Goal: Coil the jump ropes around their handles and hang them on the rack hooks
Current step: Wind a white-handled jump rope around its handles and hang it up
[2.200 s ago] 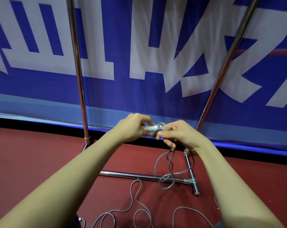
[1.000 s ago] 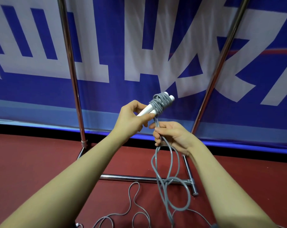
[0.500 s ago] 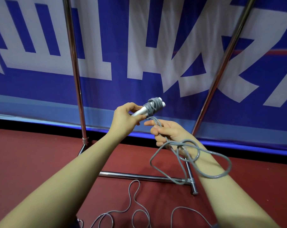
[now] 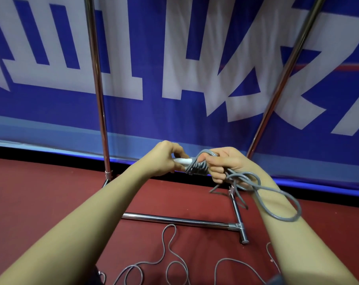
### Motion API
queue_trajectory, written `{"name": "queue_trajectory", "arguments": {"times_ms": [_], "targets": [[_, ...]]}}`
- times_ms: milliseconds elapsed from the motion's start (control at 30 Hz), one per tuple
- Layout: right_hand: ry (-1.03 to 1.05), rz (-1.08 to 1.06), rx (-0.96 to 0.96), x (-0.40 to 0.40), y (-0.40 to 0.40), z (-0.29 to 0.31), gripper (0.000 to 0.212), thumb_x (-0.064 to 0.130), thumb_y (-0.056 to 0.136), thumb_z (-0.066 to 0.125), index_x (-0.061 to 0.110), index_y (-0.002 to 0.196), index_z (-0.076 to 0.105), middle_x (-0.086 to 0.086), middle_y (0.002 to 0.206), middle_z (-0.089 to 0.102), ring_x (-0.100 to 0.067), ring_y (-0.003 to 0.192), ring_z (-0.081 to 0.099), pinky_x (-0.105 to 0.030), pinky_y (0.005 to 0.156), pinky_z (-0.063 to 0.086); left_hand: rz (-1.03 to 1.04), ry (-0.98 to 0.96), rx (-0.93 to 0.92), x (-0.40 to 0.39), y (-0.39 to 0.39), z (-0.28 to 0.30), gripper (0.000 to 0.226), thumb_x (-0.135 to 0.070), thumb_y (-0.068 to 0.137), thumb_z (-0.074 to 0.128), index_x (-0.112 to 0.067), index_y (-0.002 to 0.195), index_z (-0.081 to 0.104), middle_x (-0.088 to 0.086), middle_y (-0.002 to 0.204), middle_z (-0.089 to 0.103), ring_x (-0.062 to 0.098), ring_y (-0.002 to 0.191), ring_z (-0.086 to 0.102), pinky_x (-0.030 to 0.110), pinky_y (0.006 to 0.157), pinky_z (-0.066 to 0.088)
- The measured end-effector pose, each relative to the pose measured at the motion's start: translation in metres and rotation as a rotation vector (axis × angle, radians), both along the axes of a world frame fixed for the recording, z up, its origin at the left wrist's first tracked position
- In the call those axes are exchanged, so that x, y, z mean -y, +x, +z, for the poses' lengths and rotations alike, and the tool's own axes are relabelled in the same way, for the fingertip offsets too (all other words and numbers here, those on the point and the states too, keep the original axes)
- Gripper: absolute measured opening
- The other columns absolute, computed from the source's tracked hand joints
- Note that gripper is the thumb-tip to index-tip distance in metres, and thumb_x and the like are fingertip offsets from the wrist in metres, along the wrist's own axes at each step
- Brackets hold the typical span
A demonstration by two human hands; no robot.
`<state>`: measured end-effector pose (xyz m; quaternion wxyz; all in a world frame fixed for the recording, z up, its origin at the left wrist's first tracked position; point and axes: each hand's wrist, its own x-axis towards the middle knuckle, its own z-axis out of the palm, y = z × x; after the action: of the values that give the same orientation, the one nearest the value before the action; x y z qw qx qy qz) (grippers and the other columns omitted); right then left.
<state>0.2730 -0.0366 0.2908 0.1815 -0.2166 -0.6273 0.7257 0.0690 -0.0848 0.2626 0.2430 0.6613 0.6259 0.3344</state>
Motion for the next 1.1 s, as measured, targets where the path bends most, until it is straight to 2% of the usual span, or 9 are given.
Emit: {"name": "queue_trajectory", "arguments": {"times_ms": [100, 233, 300, 433, 533, 633, 700, 833, 1100], "targets": [[-0.041, -0.003, -0.064, -0.003, 0.005, -0.002, 0.038, 0.024, 0.068, 0.079, -0.001, 0.093, 0.068, 0.002, 0.051, 0.039, -0.009, 0.040, 0.043, -0.022, 0.042, 0.044, -0.036, -0.047, -0.013, 0.003, -0.001, 0.004, 0.028, -0.004, 0.074, 0.080, -0.029, 0.076, 0.068, -0.010, 0.064, 0.063, 0.014, 0.056, 0.056, 0.019, 0.055, 0.044], [0.013, -0.101, -0.009, -0.005, 0.008, -0.002, 0.025, 0.021, 0.085, 0.054, -0.002, 0.091, 0.063, 0.004, 0.048, 0.033, -0.005, 0.027, 0.031, -0.016, 0.032, 0.028, -0.124, -0.132, 0.049, 0.008, -0.002, 0.009, 0.021, -0.001, 0.072, 0.081, -0.017, 0.083, 0.074, -0.002, 0.068, 0.069, 0.013, 0.058, 0.060, 0.028, 0.059, 0.048], [0.109, -0.129, 0.039, -0.009, 0.011, -0.001, 0.026, 0.022, 0.086, 0.053, -0.001, 0.088, 0.062, 0.004, 0.045, 0.030, -0.006, 0.026, 0.029, -0.016, 0.033, 0.027, -0.168, -0.164, 0.077, 0.010, 0.000, 0.012, 0.021, -0.001, 0.071, 0.081, -0.016, 0.083, 0.074, 0.000, 0.066, 0.070, 0.012, 0.057, 0.058, 0.026, 0.057, 0.046], [0.194, -0.176, 0.113, -0.011, 0.014, -0.004, 0.025, 0.022, 0.093, 0.055, 0.001, 0.083, 0.066, 0.000, 0.045, 0.025, -0.009, 0.027, 0.028, -0.017, 0.035, 0.025, -0.289, -0.208, 0.154, 0.012, 0.000, 0.015, 0.024, -0.010, 0.063, 0.085, -0.027, 0.076, 0.076, 0.023, 0.081, 0.068, 0.024, 0.066, 0.057, 0.039, 0.065, 0.041], [0.203, -0.248, 0.085, -0.012, 0.013, -0.006, 0.026, 0.027, 0.086, 0.061, 0.005, 0.076, 0.068, 0.000, 0.044, 0.026, -0.009, 0.028, 0.029, -0.018, 0.036, 0.028, -0.375, -0.207, 0.293, 0.014, 0.003, 0.019, 0.020, -0.011, 0.061, 0.082, -0.026, 0.073, 0.076, 0.016, 0.076, 0.063, 0.020, 0.062, 0.058, 0.033, 0.059, 0.042], [0.216, -0.429, 0.104, -0.017, 0.008, -0.009, 0.034, 0.013, 0.092, 0.058, 0.012, 0.060, 0.067, 0.002, 0.042, 0.040, -0.008, 0.034, 0.036, -0.019, 0.043, 0.029, -0.385, -0.137, 0.562, 0.013, 0.007, 0.019, 0.019, -0.010, 0.060, 0.080, -0.025, 0.068, 0.072, 0.006, 0.068, 0.062, 0.016, 0.053, 0.058, 0.021, 0.045, 0.039], [0.166, -0.495, 0.106, -0.018, 0.003, -0.011, 0.038, 0.001, 0.092, 0.049, 0.010, 0.056, 0.057, 0.001, 0.040, 0.032, -0.009, 0.031, 0.030, -0.023, 0.043, 0.019, -0.347, -0.051, 0.770, 0.010, 0.014, 0.018, 0.021, -0.006, 0.062, 0.075, -0.024, 0.069, 0.069, 0.003, 0.064, 0.063, 0.013, 0.048, 0.055, 0.017, 0.040, 0.034], [0.154, -0.342, 0.036, -0.013, -0.007, -0.015, 0.029, 0.015, 0.099, 0.048, 0.004, 0.075, 0.057, 0.003, 0.043, 0.024, -0.011, 0.028, 0.028, -0.020, 0.038, 0.027, -0.150, 0.076, 1.013, 0.003, 0.030, 0.024, 0.013, -0.001, 0.073, 0.066, -0.007, 0.083, 0.062, 0.002, 0.068, 0.063, 0.010, 0.047, 0.048, 0.016, 0.038, 0.029], [0.133, -0.250, 0.036, -0.006, -0.017, -0.017, 0.014, 0.011, 0.093, 0.056, 0.001, 0.084, 0.059, 0.004, 0.044, 0.036, -0.012, 0.040, 0.042, -0.021, 0.047, 0.038, 0.208, 0.162, 0.800, -0.003, 0.029, 0.026, 0.015, -0.002, 0.083, 0.071, 0.000, 0.095, 0.063, 0.008, 0.066, 0.061, 0.010, 0.049, 0.052, 0.019, 0.047, 0.038]]}}
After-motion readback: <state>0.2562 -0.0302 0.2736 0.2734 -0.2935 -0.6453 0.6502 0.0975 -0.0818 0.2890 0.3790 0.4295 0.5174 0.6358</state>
